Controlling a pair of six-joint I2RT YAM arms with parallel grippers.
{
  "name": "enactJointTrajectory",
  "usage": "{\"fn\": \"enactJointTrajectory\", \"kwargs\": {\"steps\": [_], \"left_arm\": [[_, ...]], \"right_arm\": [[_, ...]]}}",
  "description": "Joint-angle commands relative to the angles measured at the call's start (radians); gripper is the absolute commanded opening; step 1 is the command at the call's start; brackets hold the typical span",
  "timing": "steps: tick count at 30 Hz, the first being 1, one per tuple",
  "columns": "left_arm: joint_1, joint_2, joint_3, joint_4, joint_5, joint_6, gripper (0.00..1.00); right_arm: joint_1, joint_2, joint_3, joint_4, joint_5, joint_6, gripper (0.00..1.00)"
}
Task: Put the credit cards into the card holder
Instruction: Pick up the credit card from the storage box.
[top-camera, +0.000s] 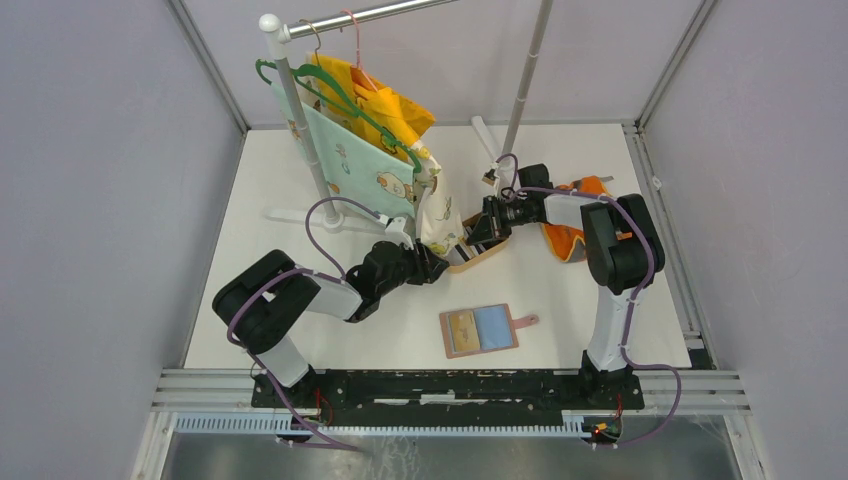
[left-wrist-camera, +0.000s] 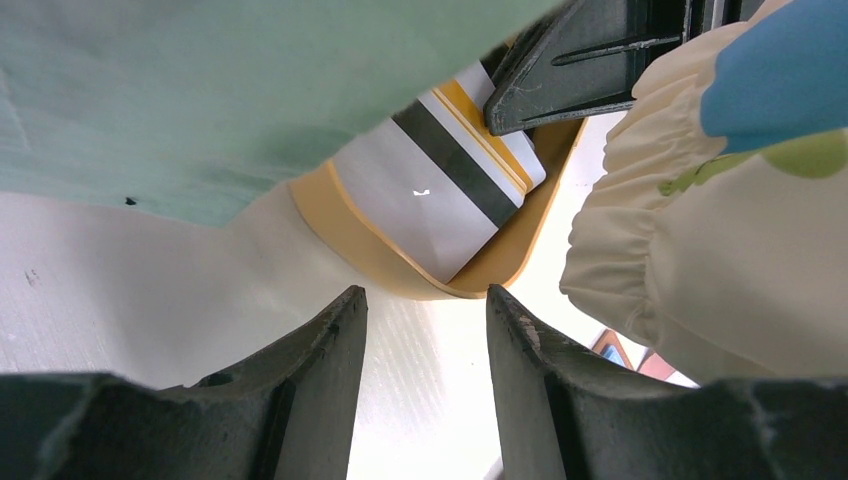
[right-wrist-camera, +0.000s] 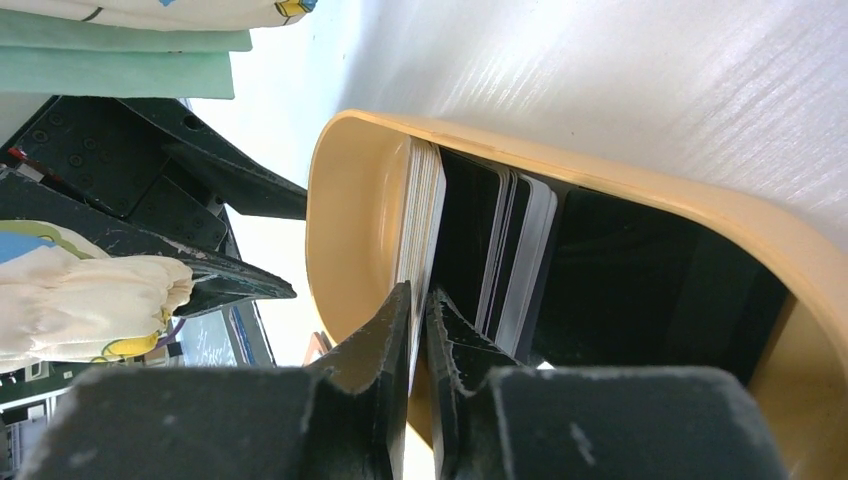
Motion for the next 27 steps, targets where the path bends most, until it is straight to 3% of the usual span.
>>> {"fn": "enactJointTrajectory", "kwargs": {"steps": [1, 10, 19, 27], "left_arm": [[0.007, 0.011, 0.006, 0.061, 0.016, -0.009, 0.54], [0.009, 0.012, 0.006, 0.063, 0.02, -0.009, 0.54], [0.009, 0.012, 0.005, 0.066, 0.023, -0.009, 0.54], [0.01, -0.001, -0.026, 0.121, 0.035, -0.012, 0.54]], "right_arm": [[-0.009, -0.036, -0.003, 0.041, -0.028, 0.012, 0.15], [-0.012, -0.031, -0.008, 0.046, -0.031, 0.019, 0.18], [-0.018, -0.041, -0.012, 0.049, -0.015, 0.018, 0.01], [-0.041, -0.082, -0.033, 0.072, 0.019, 0.025, 0.0]]}}
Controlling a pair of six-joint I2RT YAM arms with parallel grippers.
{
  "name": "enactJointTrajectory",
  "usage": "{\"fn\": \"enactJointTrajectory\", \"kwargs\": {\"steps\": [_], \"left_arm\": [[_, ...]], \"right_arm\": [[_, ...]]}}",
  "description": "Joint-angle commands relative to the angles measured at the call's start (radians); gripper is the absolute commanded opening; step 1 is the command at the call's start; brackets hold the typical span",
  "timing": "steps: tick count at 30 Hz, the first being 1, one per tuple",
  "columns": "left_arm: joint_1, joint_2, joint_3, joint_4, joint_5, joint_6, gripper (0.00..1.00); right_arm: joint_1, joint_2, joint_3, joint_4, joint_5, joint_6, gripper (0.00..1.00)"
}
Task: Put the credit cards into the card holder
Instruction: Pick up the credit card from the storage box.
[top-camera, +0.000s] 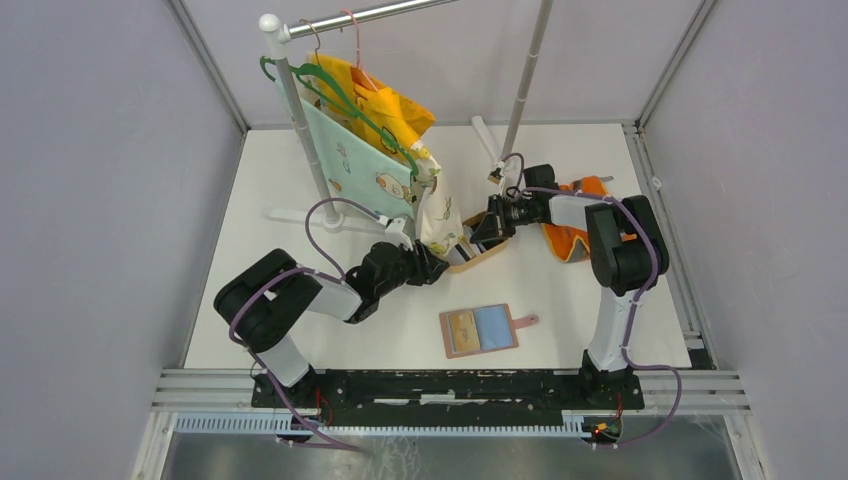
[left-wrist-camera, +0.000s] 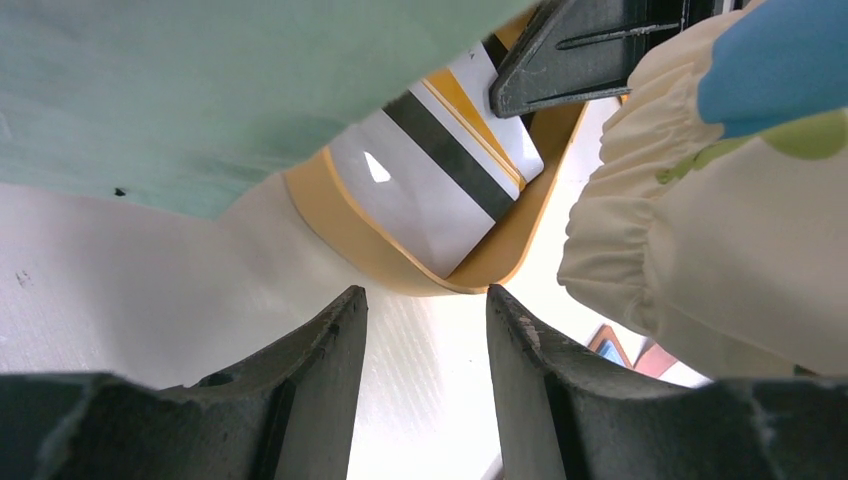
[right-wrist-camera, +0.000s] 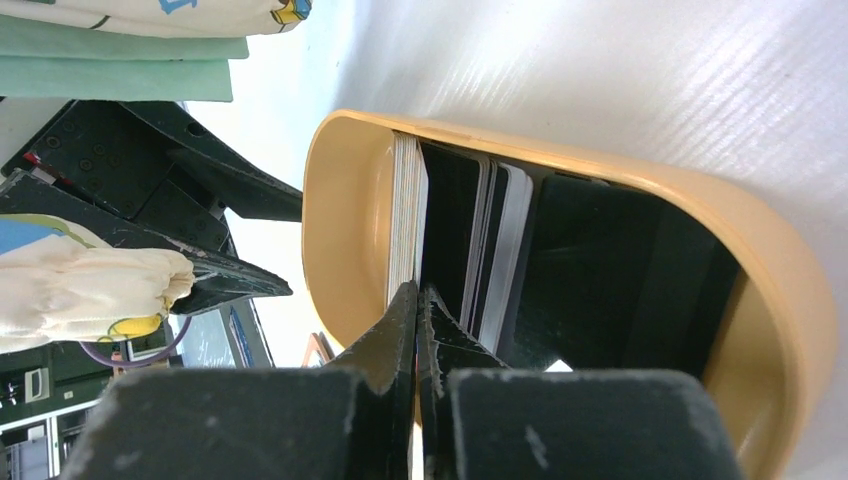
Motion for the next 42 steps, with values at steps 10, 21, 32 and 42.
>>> {"fn": "enactJointTrajectory", "kwargs": {"steps": [10, 21, 32, 42], "left_arm": [[0.007, -0.055, -0.086, 0.196, 0.066, -0.015, 0.6], [0.007, -0.203, -0.198, 0.285, 0.113, -0.076, 0.67], [0.006, -0.351, -0.268, 0.276, 0.107, -0.142, 0.73], [0.006, -0.344, -0.349, 0.48, 0.163, -0.251, 0.86]], "right_arm": [[-0.05, -0.105, -0.022, 0.056, 0.018, 0.001, 0.0], [-0.088, -0.176, -0.034, 0.06, 0.002, -0.013, 0.0], [-0.095, -0.297, -0.215, 0.293, -0.11, 0.135, 0.0], [-0.094, -0.489, -0.581, 0.706, -0.233, 0.381, 0.0]]}}
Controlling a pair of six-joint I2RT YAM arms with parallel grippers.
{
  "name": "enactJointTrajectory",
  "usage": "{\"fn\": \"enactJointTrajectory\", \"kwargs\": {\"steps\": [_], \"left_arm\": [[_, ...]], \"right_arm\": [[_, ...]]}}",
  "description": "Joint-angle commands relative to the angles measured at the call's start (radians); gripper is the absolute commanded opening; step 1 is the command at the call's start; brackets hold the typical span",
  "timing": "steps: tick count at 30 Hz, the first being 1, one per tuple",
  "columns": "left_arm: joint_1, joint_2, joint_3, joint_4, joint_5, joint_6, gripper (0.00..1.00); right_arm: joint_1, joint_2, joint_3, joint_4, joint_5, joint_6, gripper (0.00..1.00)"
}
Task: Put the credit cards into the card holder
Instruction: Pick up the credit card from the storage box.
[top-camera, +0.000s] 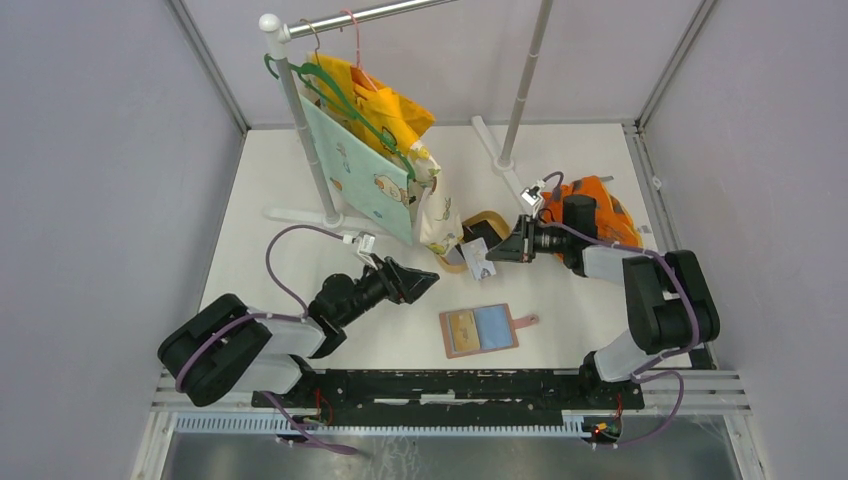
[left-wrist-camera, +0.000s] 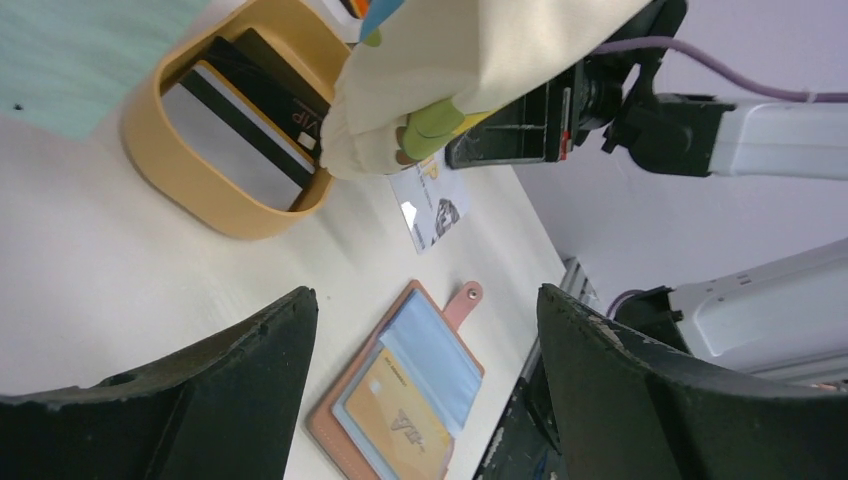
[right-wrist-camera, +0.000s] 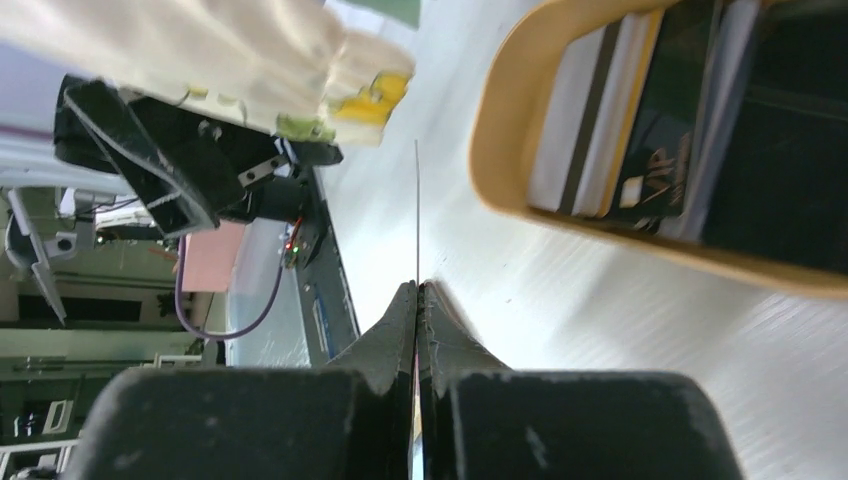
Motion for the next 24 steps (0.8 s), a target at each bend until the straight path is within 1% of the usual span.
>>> {"fn": "enactJointTrajectory", "kwargs": {"steps": [1, 3, 6, 8, 11, 13, 16, 21, 24], "left_arm": [[0.005, 0.033, -0.027, 0.219, 0.052, -0.089, 0.87], [0.004, 0.088, -0.035, 0.306, 0.069, -0.114, 0.89], [-0.005, 0.212, -0.041, 0.48, 0.094, -0.161, 0.93], [-0.012, 0.303, -0.035, 0.579, 0.103, -0.19, 0.94], [-0.05, 0.381, 0.0, 0.588, 0.08, -0.192, 0.94], [-0.076, 0.392, 0.021, 0.588, 0.054, -0.175, 0.93], [-0.088, 0.405, 0.042, 0.589, 0.04, -0.169, 0.88], [-0.09, 0.441, 0.072, 0.589, 0.054, -0.187, 0.75], [-0.09, 0.425, 0.069, 0.588, 0.054, -0.185, 0.68]], "right_arm": [[0.0, -0.1, -0.093, 0.231, -0.085, 0.095, 0.0], [0.003, -0.12, -0.124, 0.265, -0.09, 0.112, 0.0], [0.021, -0.121, -0.149, 0.325, -0.094, 0.152, 0.0], [0.047, -0.113, -0.15, 0.34, -0.1, 0.162, 0.0], [0.09, -0.108, -0.15, 0.343, -0.103, 0.155, 0.0], [0.11, -0.104, -0.151, 0.344, -0.102, 0.149, 0.0], [0.136, -0.094, -0.153, 0.344, -0.104, 0.144, 0.0], [0.194, -0.082, -0.144, 0.34, -0.12, 0.129, 0.0], [0.204, -0.075, -0.139, 0.314, -0.12, 0.105, 0.0]]}}
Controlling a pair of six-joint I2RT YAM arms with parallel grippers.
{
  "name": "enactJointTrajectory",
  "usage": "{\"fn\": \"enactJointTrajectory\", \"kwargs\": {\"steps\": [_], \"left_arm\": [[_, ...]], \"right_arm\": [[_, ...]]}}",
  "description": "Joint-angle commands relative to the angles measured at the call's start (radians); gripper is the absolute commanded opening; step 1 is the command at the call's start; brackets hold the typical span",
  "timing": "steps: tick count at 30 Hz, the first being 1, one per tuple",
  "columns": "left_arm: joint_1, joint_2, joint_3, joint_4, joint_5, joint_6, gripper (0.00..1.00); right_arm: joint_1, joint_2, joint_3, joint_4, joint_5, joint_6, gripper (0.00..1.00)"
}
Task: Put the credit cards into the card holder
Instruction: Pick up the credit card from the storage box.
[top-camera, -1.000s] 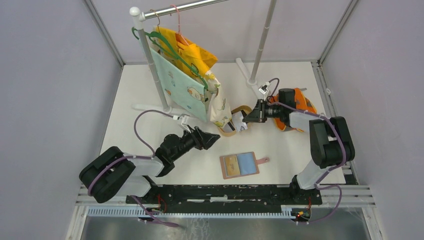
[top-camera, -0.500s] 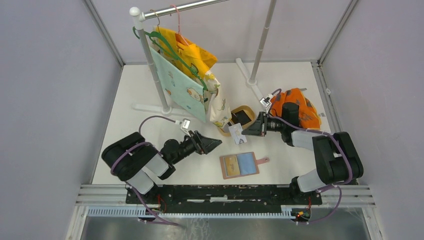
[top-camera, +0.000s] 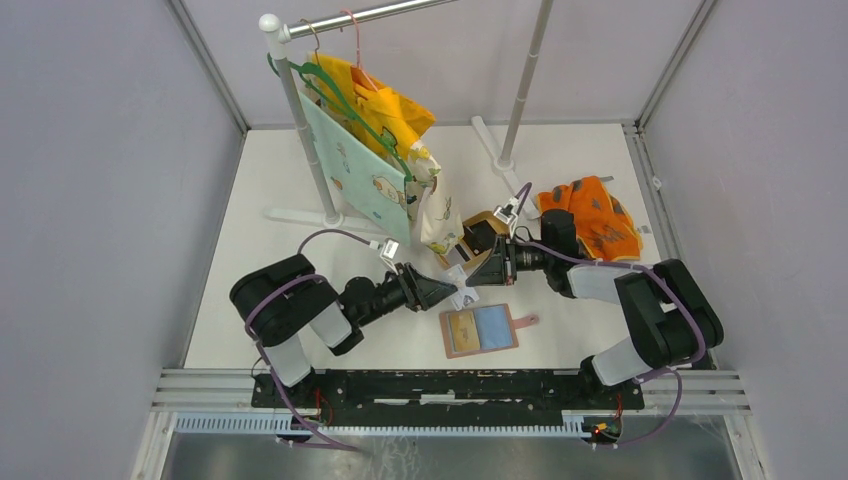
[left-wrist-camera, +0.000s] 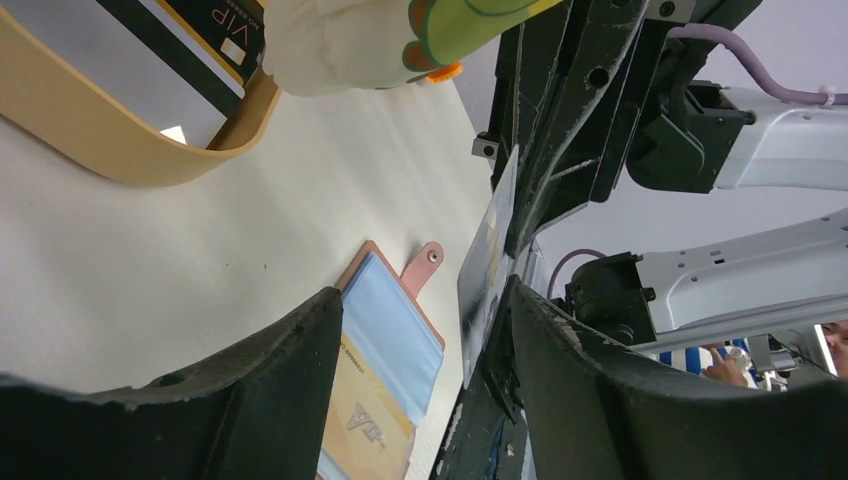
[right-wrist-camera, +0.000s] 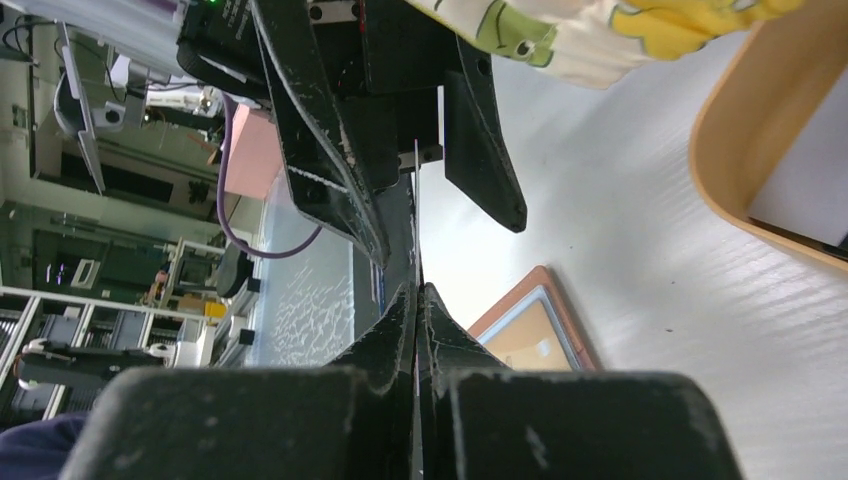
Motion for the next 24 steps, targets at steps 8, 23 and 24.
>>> {"fn": "enactJointTrajectory", "kwargs": {"steps": [8, 23, 24], "left_arm": [[-0.003, -0.049, -0.001, 0.201, 0.008, -0.011, 0.34], [-0.002, -0.137, -0.124, 0.193, 0.102, 0.044, 0.02], [-0.002, -0.146, -0.125, 0.168, 0.119, 0.049, 0.02]], "right_arm": [[0.039, 0.012, 0.036, -0.049, -0.039, -0.106, 0.0], [0.049, -0.045, 0.454, -1.372, 0.158, -1.564, 0.45], [0.051, -0.091, 0.418, -1.368, 0.187, -1.63, 0.49]]}}
